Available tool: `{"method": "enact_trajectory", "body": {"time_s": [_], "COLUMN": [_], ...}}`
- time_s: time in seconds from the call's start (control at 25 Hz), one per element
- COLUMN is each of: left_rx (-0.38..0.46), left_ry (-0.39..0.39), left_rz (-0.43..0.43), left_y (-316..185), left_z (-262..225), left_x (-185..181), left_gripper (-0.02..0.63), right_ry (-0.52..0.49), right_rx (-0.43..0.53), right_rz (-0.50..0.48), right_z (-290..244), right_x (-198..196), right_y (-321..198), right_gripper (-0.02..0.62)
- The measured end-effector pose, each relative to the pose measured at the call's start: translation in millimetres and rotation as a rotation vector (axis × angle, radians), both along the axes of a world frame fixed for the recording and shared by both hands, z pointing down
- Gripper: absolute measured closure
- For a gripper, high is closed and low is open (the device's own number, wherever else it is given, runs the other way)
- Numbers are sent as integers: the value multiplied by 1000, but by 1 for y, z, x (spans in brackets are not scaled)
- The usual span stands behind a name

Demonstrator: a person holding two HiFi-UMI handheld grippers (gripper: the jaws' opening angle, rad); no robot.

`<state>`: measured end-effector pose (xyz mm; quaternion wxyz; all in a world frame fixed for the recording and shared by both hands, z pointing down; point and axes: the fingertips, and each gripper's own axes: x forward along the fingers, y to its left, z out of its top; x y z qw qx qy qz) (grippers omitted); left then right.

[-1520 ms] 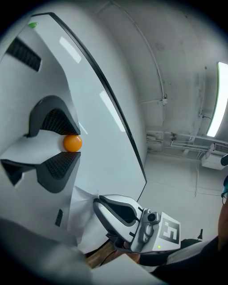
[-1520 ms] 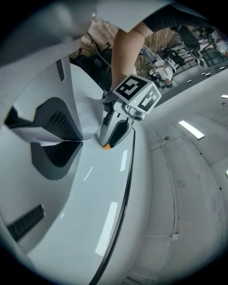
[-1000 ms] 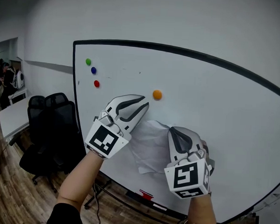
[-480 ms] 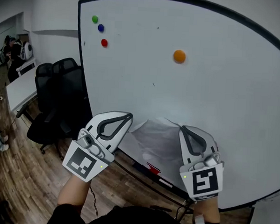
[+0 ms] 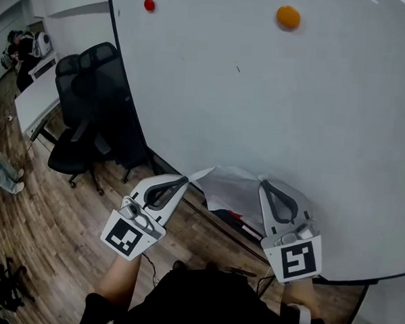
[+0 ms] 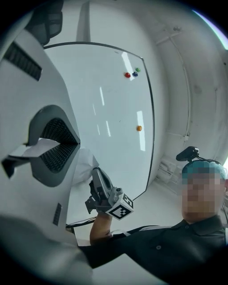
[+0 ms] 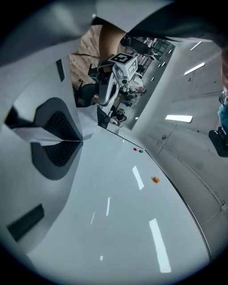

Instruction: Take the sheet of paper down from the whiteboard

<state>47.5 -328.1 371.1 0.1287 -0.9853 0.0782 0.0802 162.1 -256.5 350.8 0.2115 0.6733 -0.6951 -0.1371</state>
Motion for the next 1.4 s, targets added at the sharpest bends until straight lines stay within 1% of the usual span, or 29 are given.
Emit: {"method": "enact_trajectory", "body": {"time_s": [0.12, 0.24, 0.36, 0.48, 0.6, 0.72, 0.88, 0.96, 1.08, 1.2, 1.4], "left_rx": [-70, -123, -163, -220, -244, -271, -338, -371, -397, -420, -470], "left_ry": [-7, -13, 14, -35, -44, -68, -97, -110, -122, -141, -203], "left_rz": [-2, -8, -1, -12, 9, 17, 13, 10, 12, 18, 29], "left_y": [6, 11, 11, 7, 13, 17, 22, 24, 26, 34, 46], "left_z": [25, 50, 68, 98, 118, 140, 173, 189, 211, 235, 266], "left_x": [-5, -12, -18, -20, -20, -19, -21, -18, -16, -19, -21], "left_gripper": [594, 594, 594, 594, 594, 594, 594, 594, 594, 594, 594], "right_ry": [-34, -85, -144, -162, -199, -235, -250, -263, -289, -326, -385], "right_rx": [-25, -65, -74, -103, -141, -156, -151, -165, -199, -208, -232], "right_rz": [-27, -29, -32, -29, -14, -6, -40, -57, -64, -57, -58], "right_z": [32, 68, 96, 122, 150, 175, 198, 213, 243, 268, 297], "right_x": [-5, -6, -9, -10, -7, -3, -9, -13, -16, -14, -12], "right_y": [6, 10, 13, 19, 24, 26, 31, 32, 34, 40, 46], "right_gripper": [574, 574, 574, 575, 575, 575, 575, 575, 575, 575, 575]}}
